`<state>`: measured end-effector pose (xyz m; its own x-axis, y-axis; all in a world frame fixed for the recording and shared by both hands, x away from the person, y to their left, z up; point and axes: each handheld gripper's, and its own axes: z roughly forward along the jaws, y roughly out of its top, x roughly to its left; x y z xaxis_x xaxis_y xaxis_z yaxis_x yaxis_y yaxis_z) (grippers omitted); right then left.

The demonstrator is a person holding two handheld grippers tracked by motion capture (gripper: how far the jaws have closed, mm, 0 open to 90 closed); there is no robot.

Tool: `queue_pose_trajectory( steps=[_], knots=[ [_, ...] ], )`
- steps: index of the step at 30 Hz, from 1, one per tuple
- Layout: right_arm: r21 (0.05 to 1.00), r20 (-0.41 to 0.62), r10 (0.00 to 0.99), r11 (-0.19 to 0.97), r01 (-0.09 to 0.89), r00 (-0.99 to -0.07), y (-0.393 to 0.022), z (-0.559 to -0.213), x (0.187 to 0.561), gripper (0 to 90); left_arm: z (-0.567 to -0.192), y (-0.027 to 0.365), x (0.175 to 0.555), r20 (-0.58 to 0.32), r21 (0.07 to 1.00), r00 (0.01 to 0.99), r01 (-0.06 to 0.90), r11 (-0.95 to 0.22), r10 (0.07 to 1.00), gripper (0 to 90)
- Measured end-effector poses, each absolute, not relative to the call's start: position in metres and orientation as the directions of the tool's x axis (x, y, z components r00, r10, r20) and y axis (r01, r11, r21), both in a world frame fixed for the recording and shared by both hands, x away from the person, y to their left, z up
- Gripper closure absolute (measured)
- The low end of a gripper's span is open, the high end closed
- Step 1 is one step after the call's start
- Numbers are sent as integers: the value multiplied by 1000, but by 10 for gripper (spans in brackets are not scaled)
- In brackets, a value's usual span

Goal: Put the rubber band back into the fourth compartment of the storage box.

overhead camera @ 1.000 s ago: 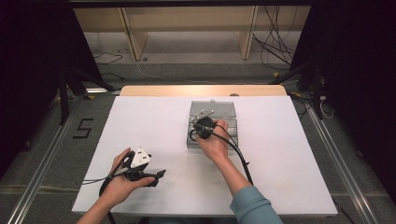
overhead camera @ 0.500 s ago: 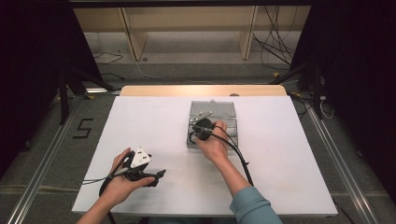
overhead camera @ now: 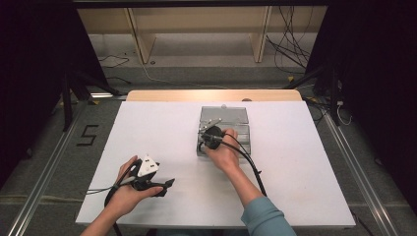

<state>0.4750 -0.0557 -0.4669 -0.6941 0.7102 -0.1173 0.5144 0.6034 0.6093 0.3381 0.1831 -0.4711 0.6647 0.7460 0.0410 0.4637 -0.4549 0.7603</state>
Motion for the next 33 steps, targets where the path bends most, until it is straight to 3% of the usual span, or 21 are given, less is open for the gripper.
queue_pose_trajectory(
  steps=[19,33],
  knots=[
    [568,-87,705,616,546,-704,-55,-473,476,860,-472,183,338,43,760,666,462,-457,745,223],
    [596,-32,744,550,585,-667,-61,-463,476,688,-472,182,338,46,759,668,460,-460,743,223]
  ],
)
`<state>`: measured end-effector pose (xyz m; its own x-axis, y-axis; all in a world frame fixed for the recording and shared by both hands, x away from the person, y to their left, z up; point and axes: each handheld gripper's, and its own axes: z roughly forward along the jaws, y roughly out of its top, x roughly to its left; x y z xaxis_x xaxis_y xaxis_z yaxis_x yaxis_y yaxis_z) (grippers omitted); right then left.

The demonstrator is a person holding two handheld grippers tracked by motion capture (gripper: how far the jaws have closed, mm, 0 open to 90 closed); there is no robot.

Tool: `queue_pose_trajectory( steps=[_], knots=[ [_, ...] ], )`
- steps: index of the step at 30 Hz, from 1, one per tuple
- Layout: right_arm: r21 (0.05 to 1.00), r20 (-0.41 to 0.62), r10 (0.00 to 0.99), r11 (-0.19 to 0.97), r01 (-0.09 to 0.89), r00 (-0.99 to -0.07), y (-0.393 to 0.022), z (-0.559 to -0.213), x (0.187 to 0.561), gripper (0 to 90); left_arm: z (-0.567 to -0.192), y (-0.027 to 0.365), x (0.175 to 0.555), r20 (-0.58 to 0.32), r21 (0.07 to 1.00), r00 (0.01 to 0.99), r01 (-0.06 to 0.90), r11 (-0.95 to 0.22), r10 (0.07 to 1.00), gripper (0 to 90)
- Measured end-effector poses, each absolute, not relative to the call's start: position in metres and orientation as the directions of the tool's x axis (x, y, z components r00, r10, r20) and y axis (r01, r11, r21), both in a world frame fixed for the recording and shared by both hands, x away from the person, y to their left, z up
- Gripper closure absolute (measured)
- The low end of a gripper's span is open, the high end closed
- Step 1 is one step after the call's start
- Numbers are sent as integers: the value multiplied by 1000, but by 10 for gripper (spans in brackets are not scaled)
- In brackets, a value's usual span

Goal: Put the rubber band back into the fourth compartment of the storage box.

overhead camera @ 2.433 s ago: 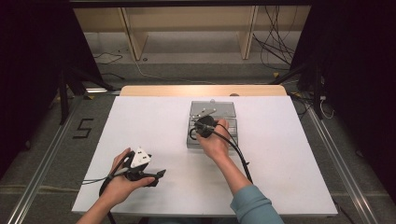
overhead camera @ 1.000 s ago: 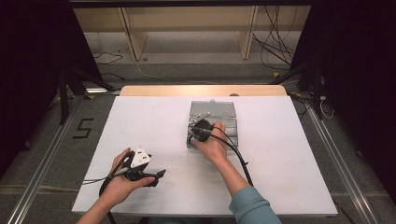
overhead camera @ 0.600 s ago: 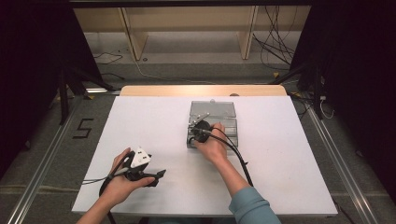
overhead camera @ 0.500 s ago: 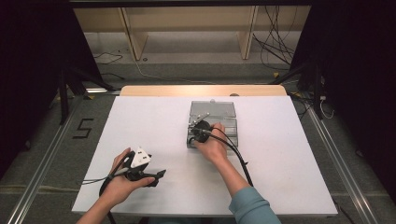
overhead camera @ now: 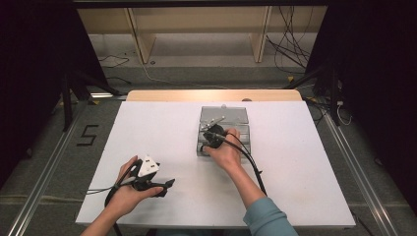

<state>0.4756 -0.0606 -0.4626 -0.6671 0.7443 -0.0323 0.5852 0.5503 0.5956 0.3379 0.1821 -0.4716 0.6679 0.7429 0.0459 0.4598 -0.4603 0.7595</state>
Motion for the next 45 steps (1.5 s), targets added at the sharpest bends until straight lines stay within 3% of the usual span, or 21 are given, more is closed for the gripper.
queue_pose_trajectory(
  steps=[7,17,26,35,45],
  knots=[
    [634,24,779,473,612,-627,-68,-454,475,611,-472,182,338,44,761,666,460,-457,744,223],
    [657,76,791,418,627,-607,-78,-452,471,590,-472,182,338,43,762,665,461,-455,746,224],
    [683,102,772,404,609,-627,-95,-447,468,474,-471,182,338,43,766,660,460,-449,750,224],
    [709,101,768,391,587,-633,-122,-440,457,385,-470,182,338,47,777,651,453,-437,758,222],
    [740,89,768,375,558,-634,-160,-438,436,358,-470,182,338,48,773,650,456,-440,758,221]
  ],
)
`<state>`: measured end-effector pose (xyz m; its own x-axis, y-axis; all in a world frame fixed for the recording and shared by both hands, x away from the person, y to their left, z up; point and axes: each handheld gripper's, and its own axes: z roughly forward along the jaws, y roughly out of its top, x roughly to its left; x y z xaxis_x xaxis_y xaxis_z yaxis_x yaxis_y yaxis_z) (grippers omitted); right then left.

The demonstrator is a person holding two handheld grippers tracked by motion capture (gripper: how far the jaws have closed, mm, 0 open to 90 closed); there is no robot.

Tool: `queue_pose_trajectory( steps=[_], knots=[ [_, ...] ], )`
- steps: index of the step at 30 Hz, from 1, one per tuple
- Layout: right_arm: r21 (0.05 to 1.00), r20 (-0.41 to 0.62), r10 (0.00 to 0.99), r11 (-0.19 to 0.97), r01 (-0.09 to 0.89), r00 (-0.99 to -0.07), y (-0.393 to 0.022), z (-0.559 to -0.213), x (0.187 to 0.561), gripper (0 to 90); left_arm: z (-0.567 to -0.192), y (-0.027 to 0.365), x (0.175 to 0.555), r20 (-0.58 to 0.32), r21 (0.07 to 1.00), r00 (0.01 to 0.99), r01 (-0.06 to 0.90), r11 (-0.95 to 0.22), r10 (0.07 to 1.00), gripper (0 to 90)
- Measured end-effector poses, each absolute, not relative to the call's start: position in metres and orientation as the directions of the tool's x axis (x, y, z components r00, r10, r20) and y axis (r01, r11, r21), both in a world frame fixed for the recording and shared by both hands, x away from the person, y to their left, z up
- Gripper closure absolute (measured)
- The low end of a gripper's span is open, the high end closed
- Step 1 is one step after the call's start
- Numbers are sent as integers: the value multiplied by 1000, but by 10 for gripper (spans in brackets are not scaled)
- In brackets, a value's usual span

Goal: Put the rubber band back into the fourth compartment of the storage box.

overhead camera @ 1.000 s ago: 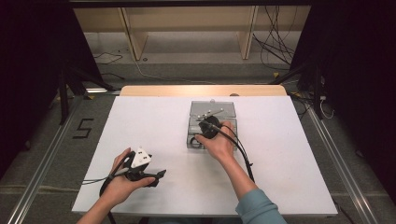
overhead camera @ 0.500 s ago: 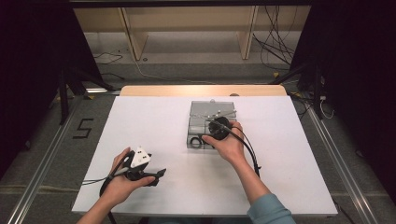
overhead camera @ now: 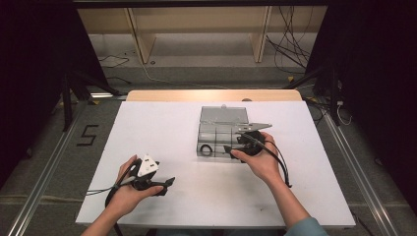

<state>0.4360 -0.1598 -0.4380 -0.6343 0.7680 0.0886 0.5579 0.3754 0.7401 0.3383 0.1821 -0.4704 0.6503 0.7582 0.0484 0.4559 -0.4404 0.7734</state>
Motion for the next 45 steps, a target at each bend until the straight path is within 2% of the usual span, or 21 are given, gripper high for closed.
queue_pose_trajectory(
  steps=[10,25,45],
  knots=[
    [765,97,783,336,549,-614,-196,-437,416,352,-470,182,338,51,779,644,453,-434,764,222],
    [785,109,813,283,552,-572,-248,-456,370,350,-469,184,338,60,781,639,448,-434,767,224],
    [783,102,834,268,561,-542,-275,-463,339,328,-469,182,338,57,784,639,446,-431,767,225]
  ],
)
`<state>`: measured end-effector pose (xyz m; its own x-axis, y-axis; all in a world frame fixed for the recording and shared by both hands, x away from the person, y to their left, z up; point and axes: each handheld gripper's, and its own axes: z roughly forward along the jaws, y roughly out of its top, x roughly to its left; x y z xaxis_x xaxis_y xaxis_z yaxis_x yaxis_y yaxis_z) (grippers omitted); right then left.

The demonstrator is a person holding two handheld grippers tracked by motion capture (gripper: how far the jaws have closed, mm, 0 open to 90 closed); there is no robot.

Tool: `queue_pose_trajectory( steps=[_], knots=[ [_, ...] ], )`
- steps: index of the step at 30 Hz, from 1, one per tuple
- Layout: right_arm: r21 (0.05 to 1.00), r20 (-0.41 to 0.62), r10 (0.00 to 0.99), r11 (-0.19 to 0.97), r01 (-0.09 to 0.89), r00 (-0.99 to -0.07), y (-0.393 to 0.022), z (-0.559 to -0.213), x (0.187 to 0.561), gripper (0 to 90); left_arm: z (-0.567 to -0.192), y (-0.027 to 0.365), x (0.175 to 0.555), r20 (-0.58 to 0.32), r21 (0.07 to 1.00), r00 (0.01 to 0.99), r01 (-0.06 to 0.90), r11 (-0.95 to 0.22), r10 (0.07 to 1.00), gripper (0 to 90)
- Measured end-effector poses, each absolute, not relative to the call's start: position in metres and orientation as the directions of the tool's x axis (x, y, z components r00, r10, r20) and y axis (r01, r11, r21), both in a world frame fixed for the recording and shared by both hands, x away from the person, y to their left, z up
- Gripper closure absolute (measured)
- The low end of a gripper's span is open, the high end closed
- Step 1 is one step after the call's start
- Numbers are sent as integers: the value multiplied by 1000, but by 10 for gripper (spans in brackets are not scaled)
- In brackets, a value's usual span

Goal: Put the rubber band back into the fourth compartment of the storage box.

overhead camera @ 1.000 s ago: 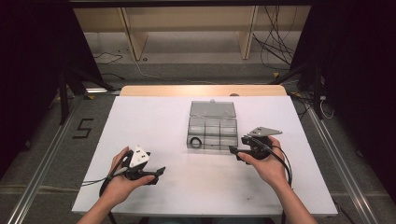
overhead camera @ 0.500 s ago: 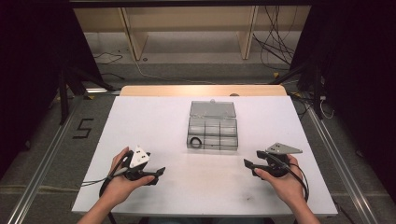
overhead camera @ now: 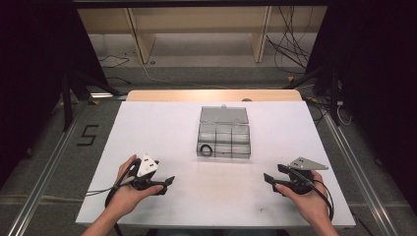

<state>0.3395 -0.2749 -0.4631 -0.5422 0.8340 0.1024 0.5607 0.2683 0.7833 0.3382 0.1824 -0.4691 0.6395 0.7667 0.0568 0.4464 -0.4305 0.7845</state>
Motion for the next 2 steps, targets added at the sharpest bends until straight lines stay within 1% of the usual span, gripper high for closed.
queue_pose_trajectory(
  steps=[2],
  knots=[
    [785,108,839,257,564,-533,-277,-463,339,323,-469,183,339,56,783,640,448,-432,766,225]
  ],
)
